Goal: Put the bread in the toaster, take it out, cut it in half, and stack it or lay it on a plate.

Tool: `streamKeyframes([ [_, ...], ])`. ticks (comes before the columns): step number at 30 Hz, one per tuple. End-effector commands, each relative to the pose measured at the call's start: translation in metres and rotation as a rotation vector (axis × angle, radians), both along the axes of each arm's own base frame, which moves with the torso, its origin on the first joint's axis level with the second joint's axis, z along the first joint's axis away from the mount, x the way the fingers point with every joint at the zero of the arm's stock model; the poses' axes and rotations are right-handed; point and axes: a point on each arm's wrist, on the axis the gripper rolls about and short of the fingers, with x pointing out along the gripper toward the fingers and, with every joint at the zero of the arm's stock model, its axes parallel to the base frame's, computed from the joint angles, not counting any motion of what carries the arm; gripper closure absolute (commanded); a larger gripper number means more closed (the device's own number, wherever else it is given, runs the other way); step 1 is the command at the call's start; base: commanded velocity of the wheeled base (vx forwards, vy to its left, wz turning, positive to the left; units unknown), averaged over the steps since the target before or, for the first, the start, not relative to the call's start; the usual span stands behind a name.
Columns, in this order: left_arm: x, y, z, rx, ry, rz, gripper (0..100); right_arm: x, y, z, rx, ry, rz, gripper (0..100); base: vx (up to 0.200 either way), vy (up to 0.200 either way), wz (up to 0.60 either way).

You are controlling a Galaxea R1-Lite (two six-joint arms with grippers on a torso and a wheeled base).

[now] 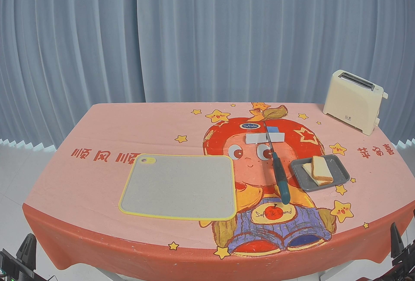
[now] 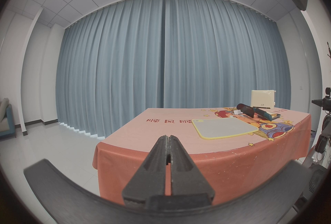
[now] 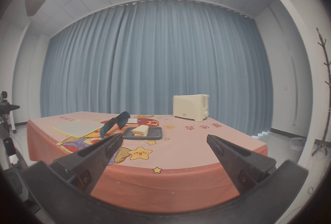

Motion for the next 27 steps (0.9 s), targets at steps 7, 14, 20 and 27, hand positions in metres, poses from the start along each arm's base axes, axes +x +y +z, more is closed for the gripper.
streamKeyframes([
  [7,0.0014,0.0000,-0.0049,-0.001,0.019,0.001,100,-0.0008,-0.0005,-0.0049,0.015,-0.009,-0.024,0,0.000,0.000,0.00],
  [14,0.0014,0.0000,-0.0049,-0.001,0.019,0.001,100,-0.0008,-0.0005,-0.0049,0.016,-0.010,-0.024,0,0.000,0.000,0.00],
  [20,0.0014,0.0000,-0.0049,-0.001,0.019,0.001,100,-0.0008,-0.0005,-0.0049,0.018,-0.010,-0.024,0,0.000,0.000,0.00],
  [27,0.0014,0.0000,-0.0049,-0.001,0.019,0.001,100,-0.0008,-0.0005,-0.0049,0.021,-0.010,-0.024,0,0.000,0.000,0.00],
])
